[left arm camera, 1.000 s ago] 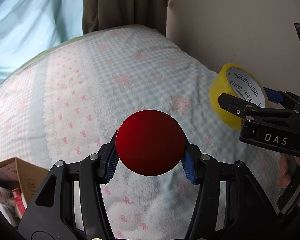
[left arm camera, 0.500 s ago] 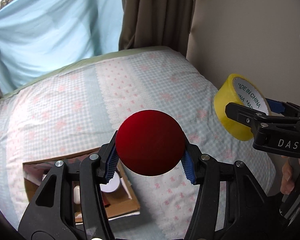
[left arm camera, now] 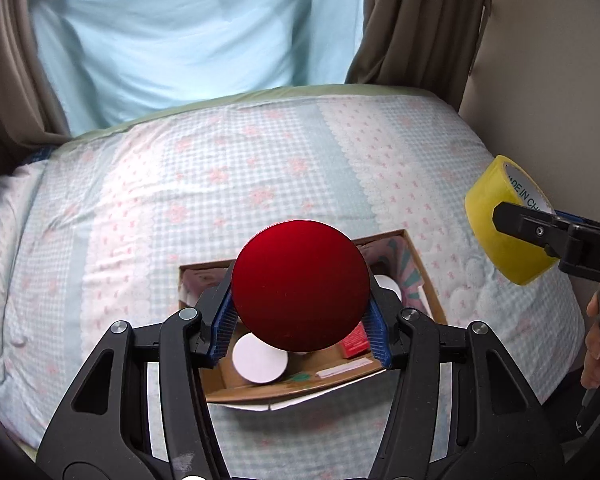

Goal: Organize rigid objects

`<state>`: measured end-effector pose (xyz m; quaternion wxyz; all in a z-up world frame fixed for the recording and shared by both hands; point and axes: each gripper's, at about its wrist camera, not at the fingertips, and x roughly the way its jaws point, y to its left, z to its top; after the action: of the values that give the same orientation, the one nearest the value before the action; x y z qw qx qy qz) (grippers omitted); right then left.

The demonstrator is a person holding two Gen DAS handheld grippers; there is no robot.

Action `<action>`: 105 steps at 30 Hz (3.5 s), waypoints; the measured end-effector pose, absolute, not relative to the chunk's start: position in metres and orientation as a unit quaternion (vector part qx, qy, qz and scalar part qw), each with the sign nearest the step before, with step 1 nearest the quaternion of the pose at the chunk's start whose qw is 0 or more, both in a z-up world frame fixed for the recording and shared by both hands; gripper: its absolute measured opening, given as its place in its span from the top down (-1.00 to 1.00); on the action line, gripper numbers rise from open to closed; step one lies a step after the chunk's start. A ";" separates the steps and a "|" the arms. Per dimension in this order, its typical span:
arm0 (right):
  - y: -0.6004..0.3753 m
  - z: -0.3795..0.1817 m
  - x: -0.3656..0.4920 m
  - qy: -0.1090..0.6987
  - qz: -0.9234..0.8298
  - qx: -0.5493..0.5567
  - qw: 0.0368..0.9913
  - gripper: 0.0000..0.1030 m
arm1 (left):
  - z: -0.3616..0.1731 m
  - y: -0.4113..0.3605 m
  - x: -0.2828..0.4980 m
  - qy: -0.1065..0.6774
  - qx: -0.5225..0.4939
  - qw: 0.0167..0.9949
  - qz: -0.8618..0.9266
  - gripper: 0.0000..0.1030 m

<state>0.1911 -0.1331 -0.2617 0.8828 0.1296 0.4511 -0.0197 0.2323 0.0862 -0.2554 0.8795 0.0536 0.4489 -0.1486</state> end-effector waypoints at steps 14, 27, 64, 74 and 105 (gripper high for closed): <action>-0.059 -0.347 0.240 0.528 -0.056 0.199 0.824 -0.85 | -0.358 0.167 0.266 0.511 0.036 0.849 -0.133 0.01; -0.059 -0.414 0.265 0.552 -0.095 0.213 0.801 -0.85 | -0.423 0.142 0.291 0.544 0.061 0.819 -0.171 0.01; -0.074 -0.338 0.234 0.579 -0.014 0.130 0.805 -1.00 | -0.309 0.120 0.245 0.529 0.051 0.840 -0.107 -1.00; -0.087 -0.185 0.183 0.500 0.016 0.050 0.864 -1.00 | -0.162 0.115 0.209 0.469 0.019 0.879 -0.083 -1.00; -0.118 -0.040 0.056 0.303 -0.051 0.014 0.952 -1.00 | -0.029 0.106 0.094 0.293 -0.010 0.953 -0.079 -1.00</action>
<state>0.0556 -0.1180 -0.0399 0.9516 0.0143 0.3026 -0.0511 0.0938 0.1059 -0.0286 0.9527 -0.0104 0.2932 -0.0789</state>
